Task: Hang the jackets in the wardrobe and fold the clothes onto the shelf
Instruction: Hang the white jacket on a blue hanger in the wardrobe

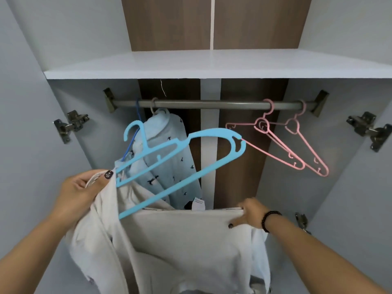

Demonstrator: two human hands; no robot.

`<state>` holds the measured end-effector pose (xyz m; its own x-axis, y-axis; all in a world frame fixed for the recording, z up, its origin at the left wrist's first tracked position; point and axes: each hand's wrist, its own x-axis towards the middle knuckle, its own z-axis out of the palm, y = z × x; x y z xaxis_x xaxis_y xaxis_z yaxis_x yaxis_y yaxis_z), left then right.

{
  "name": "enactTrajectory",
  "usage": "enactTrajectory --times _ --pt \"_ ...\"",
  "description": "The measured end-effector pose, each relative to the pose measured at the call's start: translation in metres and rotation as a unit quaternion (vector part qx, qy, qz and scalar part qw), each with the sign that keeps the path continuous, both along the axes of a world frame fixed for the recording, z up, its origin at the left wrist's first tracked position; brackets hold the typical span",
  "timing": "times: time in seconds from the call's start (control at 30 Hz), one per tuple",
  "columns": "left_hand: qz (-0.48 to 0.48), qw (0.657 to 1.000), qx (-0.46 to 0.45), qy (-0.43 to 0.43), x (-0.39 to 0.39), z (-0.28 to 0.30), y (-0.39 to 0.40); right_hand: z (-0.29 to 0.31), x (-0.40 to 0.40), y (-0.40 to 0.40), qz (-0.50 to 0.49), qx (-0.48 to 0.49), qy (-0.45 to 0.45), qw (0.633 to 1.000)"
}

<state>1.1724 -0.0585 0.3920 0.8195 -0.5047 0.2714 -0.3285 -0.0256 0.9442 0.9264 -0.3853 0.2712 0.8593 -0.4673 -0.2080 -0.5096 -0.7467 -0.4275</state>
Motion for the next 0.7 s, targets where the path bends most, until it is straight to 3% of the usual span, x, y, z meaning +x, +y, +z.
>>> enactTrajectory --times 0.17,0.37,0.47,0.7 --pt "0.028 0.999 0.016 -0.005 0.015 -0.008 0.021 0.022 -0.013 -0.034 -0.008 -0.103 -0.027 0.994" --pt "0.035 0.996 0.050 -0.061 0.024 -0.015 0.035 0.049 -0.009 -0.036 -0.038 -0.056 -0.043 0.997" --pt "0.037 0.989 0.101 -0.105 0.024 -0.011 0.036 0.077 0.000 -0.022 -0.003 -0.111 -0.014 0.994" --pt "0.031 0.925 0.255 -0.279 -0.005 -0.003 0.031 0.146 0.018 0.000 0.129 -0.295 0.016 0.947"
